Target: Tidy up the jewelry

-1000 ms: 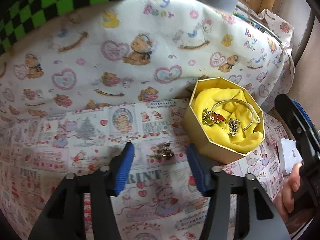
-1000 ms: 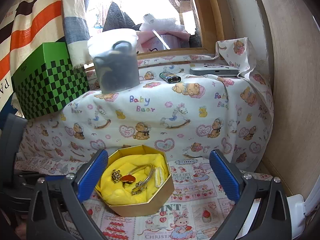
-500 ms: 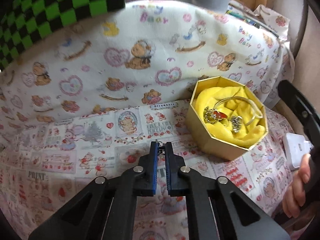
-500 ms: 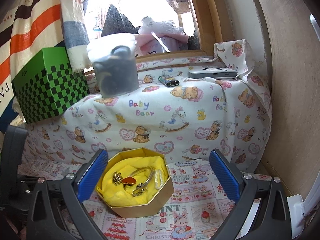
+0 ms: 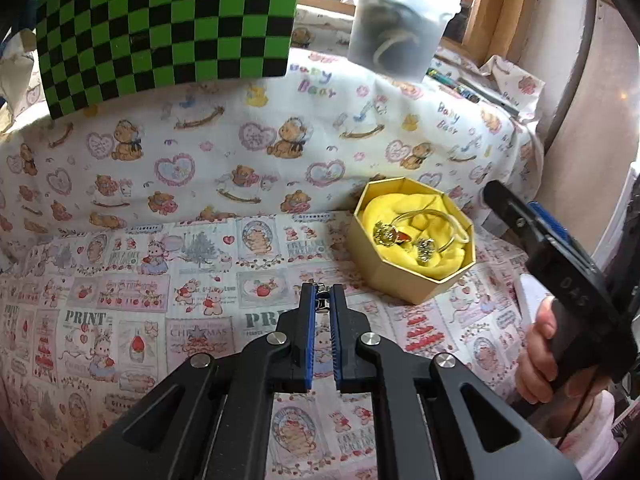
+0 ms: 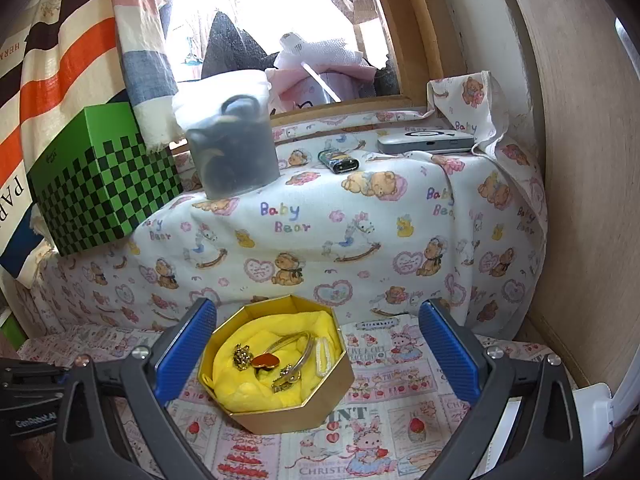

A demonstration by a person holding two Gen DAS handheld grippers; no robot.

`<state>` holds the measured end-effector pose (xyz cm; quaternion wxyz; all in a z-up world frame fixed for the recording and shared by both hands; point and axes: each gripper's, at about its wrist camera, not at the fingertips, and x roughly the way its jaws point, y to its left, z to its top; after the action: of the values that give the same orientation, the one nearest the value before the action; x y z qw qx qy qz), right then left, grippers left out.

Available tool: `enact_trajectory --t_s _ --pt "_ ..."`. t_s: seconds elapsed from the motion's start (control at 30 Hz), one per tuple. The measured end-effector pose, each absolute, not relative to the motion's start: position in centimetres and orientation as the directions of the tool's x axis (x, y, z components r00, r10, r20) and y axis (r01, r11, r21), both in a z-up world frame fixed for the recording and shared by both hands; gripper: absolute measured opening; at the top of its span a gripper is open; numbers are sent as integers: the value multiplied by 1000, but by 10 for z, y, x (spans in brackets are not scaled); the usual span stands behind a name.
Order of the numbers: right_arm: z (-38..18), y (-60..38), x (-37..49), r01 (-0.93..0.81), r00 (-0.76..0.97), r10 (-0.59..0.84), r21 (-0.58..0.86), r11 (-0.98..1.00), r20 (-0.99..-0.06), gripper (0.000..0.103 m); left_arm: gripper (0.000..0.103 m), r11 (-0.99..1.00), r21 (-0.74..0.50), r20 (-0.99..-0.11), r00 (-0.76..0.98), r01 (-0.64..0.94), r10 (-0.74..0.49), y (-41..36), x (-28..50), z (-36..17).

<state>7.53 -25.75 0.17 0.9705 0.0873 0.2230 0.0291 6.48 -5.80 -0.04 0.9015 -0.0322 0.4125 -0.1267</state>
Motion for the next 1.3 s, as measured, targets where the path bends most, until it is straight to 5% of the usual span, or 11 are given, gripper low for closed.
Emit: enact_trajectory --t_s 0.6,1.07,1.2,1.3 --pt "-10 -305 92 41 834 248 504 863 -492 101 6 952 -134 -708 646 274 -286 -112 98 29" --pt "-13 -301 96 55 830 222 470 881 -511 101 6 942 -158 -722 617 295 -314 -131 123 0" --pt "-13 -302 96 55 834 214 462 885 -508 101 23 942 -156 -711 628 297 -316 -127 121 -1" --pt "-13 -301 96 50 834 214 456 888 -509 101 23 949 -112 -690 664 294 -287 -124 113 5"
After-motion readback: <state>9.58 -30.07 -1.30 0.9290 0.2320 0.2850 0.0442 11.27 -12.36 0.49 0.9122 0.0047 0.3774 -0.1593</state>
